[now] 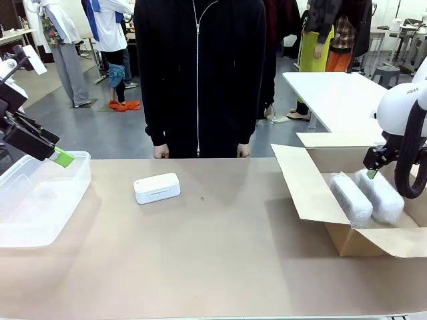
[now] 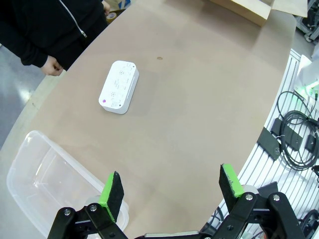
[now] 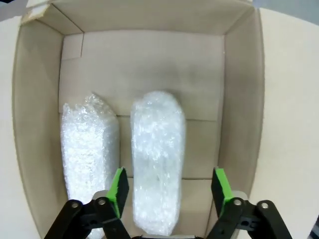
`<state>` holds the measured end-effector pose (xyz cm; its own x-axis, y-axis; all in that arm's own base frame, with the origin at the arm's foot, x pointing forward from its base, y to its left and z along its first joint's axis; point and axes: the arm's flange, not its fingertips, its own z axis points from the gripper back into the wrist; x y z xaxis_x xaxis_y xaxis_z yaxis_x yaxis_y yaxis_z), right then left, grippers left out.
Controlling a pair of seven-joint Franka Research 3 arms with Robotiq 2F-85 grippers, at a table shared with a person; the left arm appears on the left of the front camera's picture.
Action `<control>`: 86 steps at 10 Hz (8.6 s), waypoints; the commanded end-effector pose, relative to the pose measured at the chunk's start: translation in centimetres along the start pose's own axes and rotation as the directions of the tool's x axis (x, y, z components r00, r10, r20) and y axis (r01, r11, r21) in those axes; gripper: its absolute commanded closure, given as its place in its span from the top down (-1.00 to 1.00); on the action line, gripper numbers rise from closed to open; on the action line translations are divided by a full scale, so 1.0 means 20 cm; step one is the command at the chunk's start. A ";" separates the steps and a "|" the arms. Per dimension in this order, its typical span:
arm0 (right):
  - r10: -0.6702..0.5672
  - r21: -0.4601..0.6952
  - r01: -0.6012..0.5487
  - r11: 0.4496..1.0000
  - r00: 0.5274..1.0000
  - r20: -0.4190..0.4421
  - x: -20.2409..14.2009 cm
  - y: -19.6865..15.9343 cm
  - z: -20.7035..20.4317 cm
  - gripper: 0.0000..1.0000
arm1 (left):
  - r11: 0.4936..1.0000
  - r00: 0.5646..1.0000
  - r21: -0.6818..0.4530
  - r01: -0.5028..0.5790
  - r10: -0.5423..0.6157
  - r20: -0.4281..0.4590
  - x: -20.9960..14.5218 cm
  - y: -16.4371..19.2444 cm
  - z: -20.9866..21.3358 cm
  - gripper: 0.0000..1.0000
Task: Separate and place wrapped and unwrapped clocks.
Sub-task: If the picked Digital clock is wrapped, place it in the Package Box ; if not, place it in the Organizing box, then pick up the Digital clock indicated by the person.
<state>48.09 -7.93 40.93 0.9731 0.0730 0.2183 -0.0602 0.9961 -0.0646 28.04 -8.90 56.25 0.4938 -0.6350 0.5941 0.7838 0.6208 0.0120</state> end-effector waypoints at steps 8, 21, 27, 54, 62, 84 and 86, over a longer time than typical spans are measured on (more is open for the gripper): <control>0.096 0.005 -0.096 0.995 0.994 0.057 -0.14 0.08 0.43 1.00 | 1.000 1.000 -0.014 -0.003 0.003 0.005 0.00 0.00 0.00 1.00; 0.202 0.092 -0.221 0.971 0.963 0.181 -0.29 0.18 0.94 1.00 | 1.000 1.000 -0.014 -0.003 0.003 0.005 0.00 0.00 0.00 1.00; 0.202 0.092 -0.221 0.971 0.963 0.181 -0.29 0.18 0.94 1.00 | 1.000 1.000 -0.014 -0.003 0.003 0.005 0.00 0.00 0.00 1.00; 0.677 0.217 -0.940 0.263 0.341 0.653 -0.40 1.23 0.83 1.00 | 1.000 1.000 -0.014 -0.003 0.003 0.005 0.00 0.00 0.00 1.00; 0.677 0.217 -0.940 0.263 0.341 0.653 -0.40 1.23 0.83 1.00 | 1.000 1.000 -0.014 -0.003 0.003 0.005 0.00 0.00 0.00 1.00; 0.677 0.217 -0.940 0.263 0.341 0.653 -0.40 1.23 0.83 1.00 | 0.968 0.860 -0.093 0.231 -0.248 -0.445 0.80 0.54 -1.05 1.00; 0.677 0.217 -0.940 0.263 0.341 0.653 -0.40 1.23 0.83 1.00 | 0.944 0.811 -0.136 0.301 -0.329 -0.484 0.77 0.57 -1.28 1.00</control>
<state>34.72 16.87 53.78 0.1581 0.7351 0.6593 -0.9744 0.2240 -0.0162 53.07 -23.06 45.12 0.3538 -0.9272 0.1226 0.9313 0.3614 0.0453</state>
